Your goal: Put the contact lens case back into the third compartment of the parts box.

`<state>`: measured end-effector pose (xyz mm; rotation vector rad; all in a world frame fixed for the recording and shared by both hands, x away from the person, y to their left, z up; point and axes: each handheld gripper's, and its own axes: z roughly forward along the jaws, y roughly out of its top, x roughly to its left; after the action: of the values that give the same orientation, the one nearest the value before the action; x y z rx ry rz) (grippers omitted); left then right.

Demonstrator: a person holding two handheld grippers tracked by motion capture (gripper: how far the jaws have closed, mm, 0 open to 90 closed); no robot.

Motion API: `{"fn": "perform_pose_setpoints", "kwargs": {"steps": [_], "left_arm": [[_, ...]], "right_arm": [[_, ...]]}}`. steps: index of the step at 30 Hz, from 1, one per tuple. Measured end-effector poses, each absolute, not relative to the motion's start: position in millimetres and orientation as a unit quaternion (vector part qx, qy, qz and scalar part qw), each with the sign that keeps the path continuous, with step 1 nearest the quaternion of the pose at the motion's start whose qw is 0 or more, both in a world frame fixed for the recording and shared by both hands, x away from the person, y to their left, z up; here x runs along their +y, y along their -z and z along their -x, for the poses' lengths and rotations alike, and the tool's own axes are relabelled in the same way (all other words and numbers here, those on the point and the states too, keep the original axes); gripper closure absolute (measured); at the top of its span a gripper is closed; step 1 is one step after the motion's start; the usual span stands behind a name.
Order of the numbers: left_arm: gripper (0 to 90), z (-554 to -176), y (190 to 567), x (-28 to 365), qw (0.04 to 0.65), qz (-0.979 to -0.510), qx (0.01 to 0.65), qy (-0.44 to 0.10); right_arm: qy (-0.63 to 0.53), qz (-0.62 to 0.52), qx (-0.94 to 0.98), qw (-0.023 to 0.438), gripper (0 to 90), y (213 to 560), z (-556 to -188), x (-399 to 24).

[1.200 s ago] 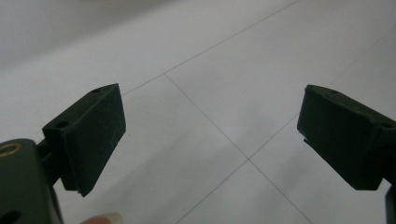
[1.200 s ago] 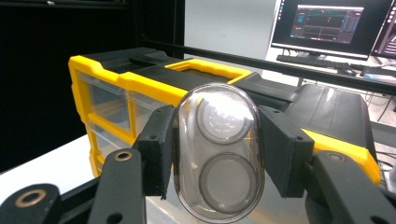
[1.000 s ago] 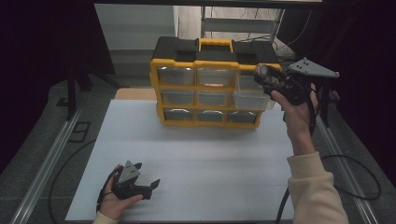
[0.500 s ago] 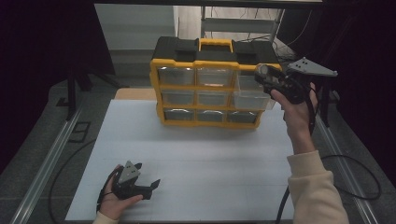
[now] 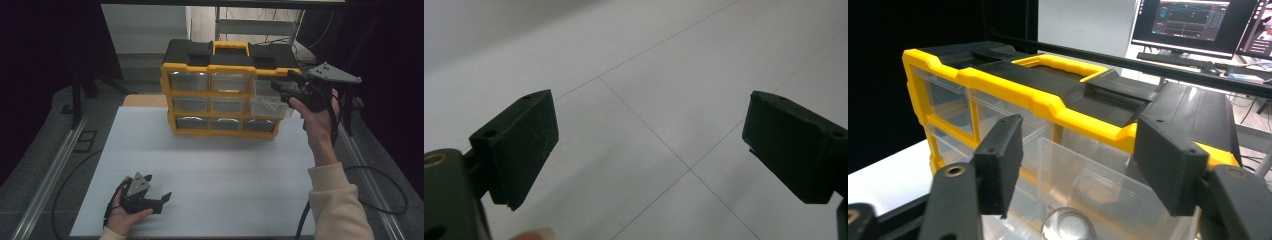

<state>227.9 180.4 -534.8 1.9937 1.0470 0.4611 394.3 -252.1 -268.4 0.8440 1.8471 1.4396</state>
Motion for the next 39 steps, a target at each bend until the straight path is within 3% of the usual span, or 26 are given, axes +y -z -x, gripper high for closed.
{"fn": "perform_pose_setpoints", "kwargs": {"steps": [39], "left_arm": [[8.5,-228.9,532.5,178.5,0.417,-0.79,0.41,-0.186]], "right_arm": [[-0.582,-0.269,0.708,0.297,29.3,280.1,-356.0,-246.1]]}}
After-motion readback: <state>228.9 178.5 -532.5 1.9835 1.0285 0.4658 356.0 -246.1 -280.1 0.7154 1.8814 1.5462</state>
